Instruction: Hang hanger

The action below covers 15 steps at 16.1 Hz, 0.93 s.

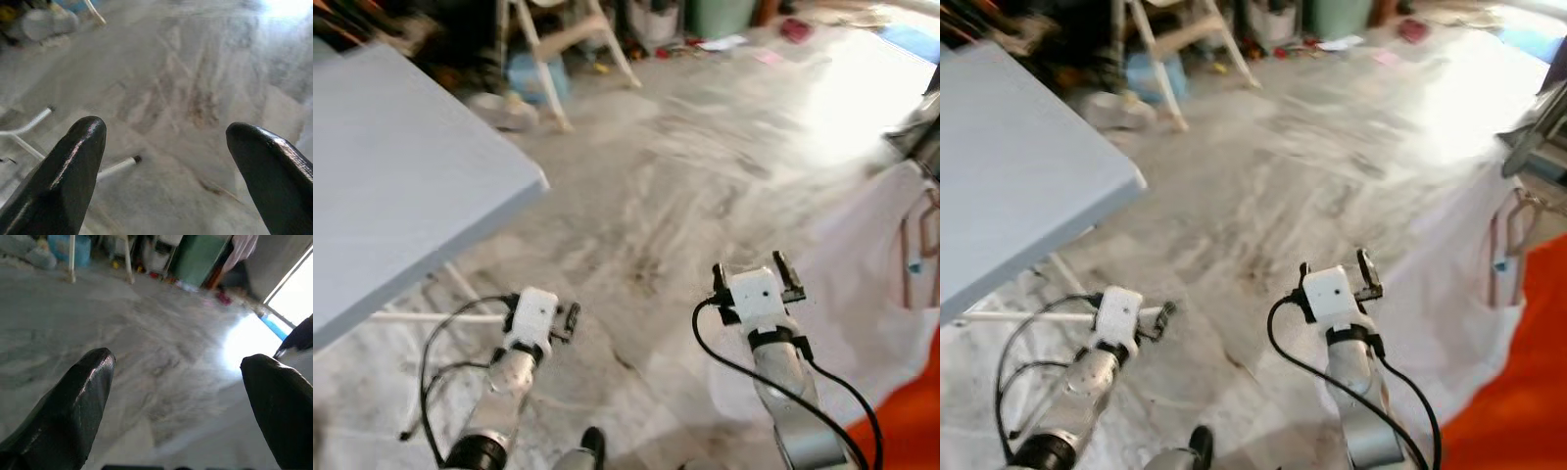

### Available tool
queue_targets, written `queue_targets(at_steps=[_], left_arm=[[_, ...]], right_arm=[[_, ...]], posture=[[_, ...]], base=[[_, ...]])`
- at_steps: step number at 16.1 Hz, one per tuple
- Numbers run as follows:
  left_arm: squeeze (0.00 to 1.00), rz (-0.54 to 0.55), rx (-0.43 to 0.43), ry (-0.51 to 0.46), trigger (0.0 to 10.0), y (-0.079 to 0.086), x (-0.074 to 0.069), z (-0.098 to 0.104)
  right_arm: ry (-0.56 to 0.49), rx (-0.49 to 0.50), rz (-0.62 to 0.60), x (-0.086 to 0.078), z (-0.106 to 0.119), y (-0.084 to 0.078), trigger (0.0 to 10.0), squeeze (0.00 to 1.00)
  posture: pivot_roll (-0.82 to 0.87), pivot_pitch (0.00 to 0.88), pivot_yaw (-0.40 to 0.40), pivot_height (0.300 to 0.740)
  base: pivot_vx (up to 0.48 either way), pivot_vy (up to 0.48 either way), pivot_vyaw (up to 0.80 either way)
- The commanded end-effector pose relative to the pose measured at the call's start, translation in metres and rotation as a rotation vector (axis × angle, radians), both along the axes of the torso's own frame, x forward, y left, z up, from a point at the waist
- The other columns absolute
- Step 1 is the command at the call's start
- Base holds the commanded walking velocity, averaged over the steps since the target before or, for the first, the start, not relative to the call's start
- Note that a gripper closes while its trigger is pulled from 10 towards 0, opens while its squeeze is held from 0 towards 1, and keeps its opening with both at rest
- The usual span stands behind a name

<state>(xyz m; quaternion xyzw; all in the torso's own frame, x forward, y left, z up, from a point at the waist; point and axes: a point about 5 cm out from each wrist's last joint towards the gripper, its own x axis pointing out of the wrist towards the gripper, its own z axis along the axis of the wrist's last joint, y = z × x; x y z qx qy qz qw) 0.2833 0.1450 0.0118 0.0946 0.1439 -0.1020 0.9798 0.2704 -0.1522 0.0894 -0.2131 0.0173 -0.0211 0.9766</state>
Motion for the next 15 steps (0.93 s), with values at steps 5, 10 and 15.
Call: queue_targets(at_steps=[5, 10, 15], left_arm=[[0.0, 0.034, 0.012, 0.187, 10.0, 0.009, -0.018, -0.032], [0.0, 0.099, 0.031, 0.394, 10.0, 0.025, -0.043, -0.06], [0.0, 0.08, 0.07, 0.504, 10.0, 0.029, -0.057, -0.072]], right_arm=[[0.19, 0.083, 0.008, -0.008, -0.05, -0.002, 10.0, 0.0], [0.446, 0.222, -0.081, -0.022, -0.108, -0.012, 10.0, 0.0], [0.644, 0.254, -0.138, -0.047, -0.143, -0.022, 10.0, 0.0]], posture=[[-0.1, 0.167, 0.024, 0.74], [-0.08, 0.155, 0.016, 0.74], [-0.07, 0.144, 0.015, 0.74]], base=[[0.0, 0.0, 0.0], [0.0, 0.0, 0.0], [0.0, 0.0, 0.0]])
